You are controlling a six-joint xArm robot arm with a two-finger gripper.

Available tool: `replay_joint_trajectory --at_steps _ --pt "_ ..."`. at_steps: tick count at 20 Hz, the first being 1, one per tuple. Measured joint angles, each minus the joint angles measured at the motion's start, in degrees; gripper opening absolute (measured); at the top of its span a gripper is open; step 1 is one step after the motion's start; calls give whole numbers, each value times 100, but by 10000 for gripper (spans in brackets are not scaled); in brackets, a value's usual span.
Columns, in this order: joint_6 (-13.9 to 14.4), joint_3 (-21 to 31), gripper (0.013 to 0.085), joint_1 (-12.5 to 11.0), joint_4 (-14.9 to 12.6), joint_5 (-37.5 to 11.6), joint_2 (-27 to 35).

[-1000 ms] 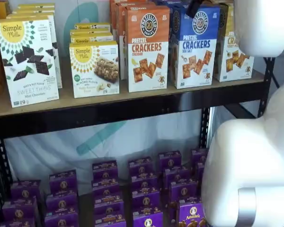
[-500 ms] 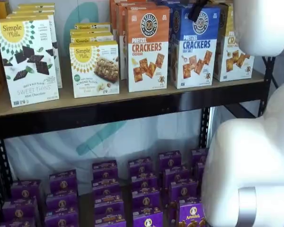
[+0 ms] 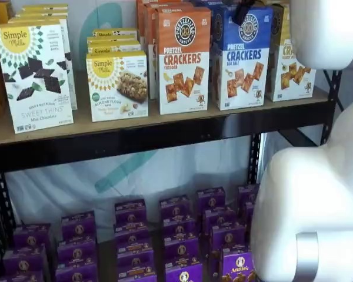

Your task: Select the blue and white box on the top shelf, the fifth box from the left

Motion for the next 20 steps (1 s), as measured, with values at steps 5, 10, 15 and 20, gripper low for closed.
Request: replay_joint_trajectory --at_steps 5,10,15,20 --pt "16 -128 850 27 -97 15 45" --pt "1 -170 850 90 -244 -86 107" --pt "-8 -530 850 157 -522 226 385" --pt "-40 -661 850 218 -768 345 503"
